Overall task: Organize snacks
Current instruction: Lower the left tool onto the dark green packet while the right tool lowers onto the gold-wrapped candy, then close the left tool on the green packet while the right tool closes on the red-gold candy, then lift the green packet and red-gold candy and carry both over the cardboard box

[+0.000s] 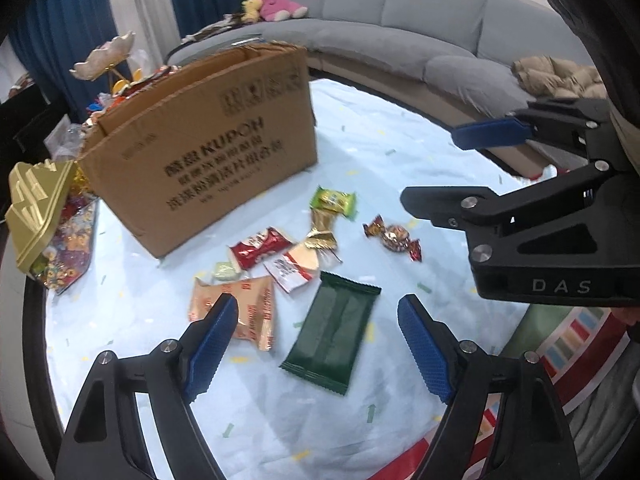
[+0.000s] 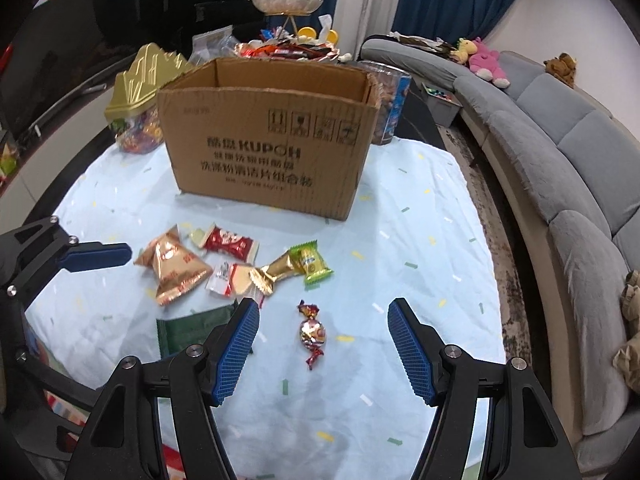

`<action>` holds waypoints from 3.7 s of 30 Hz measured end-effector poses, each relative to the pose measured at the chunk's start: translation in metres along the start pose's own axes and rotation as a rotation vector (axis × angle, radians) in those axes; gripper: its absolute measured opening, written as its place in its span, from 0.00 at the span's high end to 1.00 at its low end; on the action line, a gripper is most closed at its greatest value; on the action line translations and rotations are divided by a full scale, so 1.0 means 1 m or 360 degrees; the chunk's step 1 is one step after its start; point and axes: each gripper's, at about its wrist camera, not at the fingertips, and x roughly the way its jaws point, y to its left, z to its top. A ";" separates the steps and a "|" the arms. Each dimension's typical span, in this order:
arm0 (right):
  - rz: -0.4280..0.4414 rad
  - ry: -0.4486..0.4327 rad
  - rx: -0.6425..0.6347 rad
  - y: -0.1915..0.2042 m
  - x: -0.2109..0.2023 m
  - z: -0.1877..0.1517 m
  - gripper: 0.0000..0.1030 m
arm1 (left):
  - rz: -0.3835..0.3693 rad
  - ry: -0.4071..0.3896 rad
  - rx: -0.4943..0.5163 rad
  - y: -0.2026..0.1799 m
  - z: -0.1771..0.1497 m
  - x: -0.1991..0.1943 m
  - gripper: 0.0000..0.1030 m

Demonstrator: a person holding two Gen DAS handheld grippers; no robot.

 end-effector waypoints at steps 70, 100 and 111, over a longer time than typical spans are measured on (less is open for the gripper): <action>0.0205 0.0196 0.0003 0.001 0.085 -0.030 0.76 | -0.0178 0.0054 -0.0014 0.005 -0.021 0.061 0.57; 0.0092 0.0016 0.0080 -0.010 0.014 0.000 0.76 | 0.0138 -0.0074 -0.0239 0.012 0.005 -0.011 0.57; 0.0051 -0.0024 0.0099 -0.007 -0.006 0.016 0.76 | 0.0263 -0.0112 -0.0376 0.032 0.017 -0.035 0.57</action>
